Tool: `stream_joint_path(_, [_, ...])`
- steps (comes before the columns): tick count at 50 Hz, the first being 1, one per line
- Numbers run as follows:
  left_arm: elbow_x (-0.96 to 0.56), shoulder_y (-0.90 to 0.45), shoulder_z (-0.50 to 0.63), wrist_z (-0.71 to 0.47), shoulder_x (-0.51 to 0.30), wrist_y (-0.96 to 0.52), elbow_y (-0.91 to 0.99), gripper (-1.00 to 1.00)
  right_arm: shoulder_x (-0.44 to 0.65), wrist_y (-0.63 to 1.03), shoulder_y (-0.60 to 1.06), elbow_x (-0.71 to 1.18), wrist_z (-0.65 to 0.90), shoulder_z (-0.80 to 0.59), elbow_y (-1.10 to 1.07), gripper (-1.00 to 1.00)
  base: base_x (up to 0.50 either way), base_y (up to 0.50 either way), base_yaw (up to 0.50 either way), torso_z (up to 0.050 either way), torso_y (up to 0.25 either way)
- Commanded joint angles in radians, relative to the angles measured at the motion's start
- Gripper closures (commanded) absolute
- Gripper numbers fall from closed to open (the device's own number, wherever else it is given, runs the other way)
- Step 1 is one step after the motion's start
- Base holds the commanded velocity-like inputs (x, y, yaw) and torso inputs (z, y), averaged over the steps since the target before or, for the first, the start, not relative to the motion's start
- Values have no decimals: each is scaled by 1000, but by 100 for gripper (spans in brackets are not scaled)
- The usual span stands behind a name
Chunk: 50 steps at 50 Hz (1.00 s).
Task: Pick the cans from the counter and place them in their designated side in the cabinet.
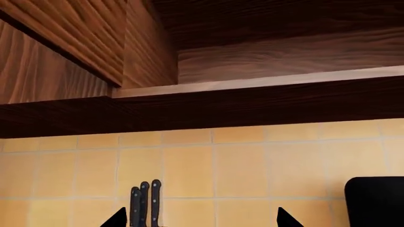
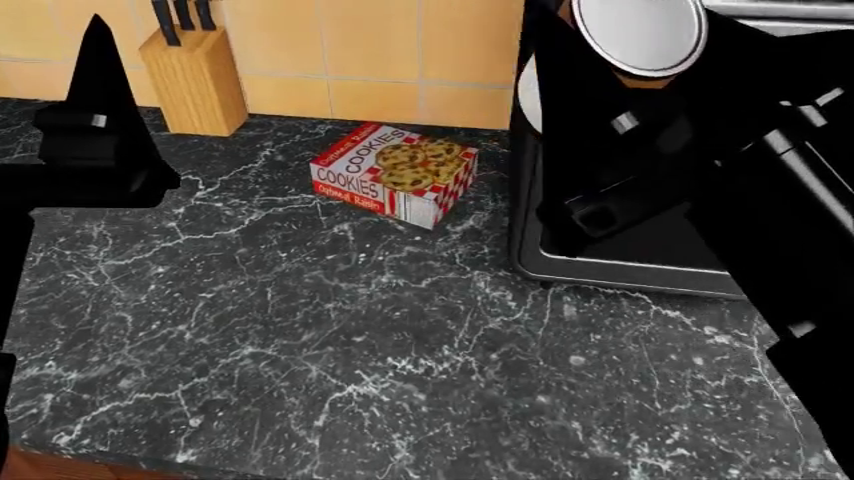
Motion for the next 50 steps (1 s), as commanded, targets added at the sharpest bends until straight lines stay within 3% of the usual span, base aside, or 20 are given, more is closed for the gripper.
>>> stream_joint_path(1, [-22,-28,7,-14,-5,-8,3,-100,41,-17,-23,-17,-1,48,-30,100,48,-332,0,0,0])
stream_joint_path(30, [-29,-22,5,-19,-16,2,2,-100,27,8,36,-9,2,44,-30,100,94,-317,0,0,0])
stream_joint_path(50, [-52,0,-36,-23,-43,18,0,-100,-26,75,141,7,-4,-1,0,100,40,-35,-159,0,1])
